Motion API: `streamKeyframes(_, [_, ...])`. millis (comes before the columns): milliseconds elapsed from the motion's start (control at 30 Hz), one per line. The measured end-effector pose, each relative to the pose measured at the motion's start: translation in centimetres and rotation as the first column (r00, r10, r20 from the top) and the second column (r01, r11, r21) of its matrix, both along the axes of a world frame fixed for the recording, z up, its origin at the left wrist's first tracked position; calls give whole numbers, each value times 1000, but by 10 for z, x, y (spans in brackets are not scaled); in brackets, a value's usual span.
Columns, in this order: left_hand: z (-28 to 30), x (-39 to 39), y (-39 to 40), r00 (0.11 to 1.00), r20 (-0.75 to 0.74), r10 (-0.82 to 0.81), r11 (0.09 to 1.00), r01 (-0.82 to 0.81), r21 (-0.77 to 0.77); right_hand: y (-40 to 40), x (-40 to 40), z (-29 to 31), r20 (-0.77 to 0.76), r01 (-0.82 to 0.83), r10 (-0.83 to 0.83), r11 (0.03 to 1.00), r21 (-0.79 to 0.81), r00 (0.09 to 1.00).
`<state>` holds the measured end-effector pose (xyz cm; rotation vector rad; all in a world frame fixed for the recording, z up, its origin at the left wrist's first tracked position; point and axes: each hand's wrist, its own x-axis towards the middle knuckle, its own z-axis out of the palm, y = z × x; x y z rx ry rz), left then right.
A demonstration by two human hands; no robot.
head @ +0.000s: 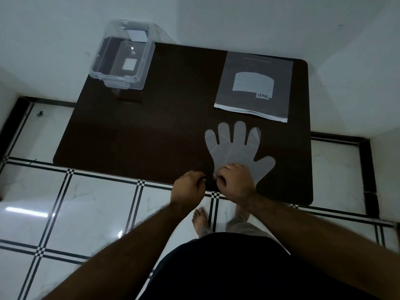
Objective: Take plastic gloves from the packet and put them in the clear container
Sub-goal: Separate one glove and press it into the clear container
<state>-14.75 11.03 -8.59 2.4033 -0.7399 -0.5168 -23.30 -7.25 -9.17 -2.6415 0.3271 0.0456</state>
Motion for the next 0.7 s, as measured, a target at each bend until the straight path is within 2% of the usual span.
streamKeyframes(167, [5, 1, -16, 982, -176, 61, 998, -66, -23, -6, -3, -1, 4, 115, -117, 984, 134, 993])
streamKeyframes(267, [3, 1, -25, 922, -348, 168, 979, -197, -47, -7, -4, 0, -23, 195, -195, 952, 235, 981])
streamKeyframes(333, [4, 1, -30, 902, -376, 212, 969, -243, -38, -9, -4, 1, -40, 222, -220, 942, 252, 975])
streamKeyframes(400, [5, 1, -34, 955, -260, 140, 988, -151, -25, -10, -5, 3, -50, 235, -230, 932, 277, 972])
streamKeyframes(500, [8, -1, -38, 994, -45, -102, 995, 103, 13, -10, -6, 6, -94, 257, -240, 910, 324, 966])
streamKeyframes(600, [6, -1, -40, 936, 101, -336, 939, 326, 106, -9, -8, 6, -141, 297, -263, 881, 368, 954])
streamKeyframes(700, [4, -1, -43, 859, 188, -477, 876, 447, 180, -9, -8, 7, -155, 359, -324, 832, 422, 933])
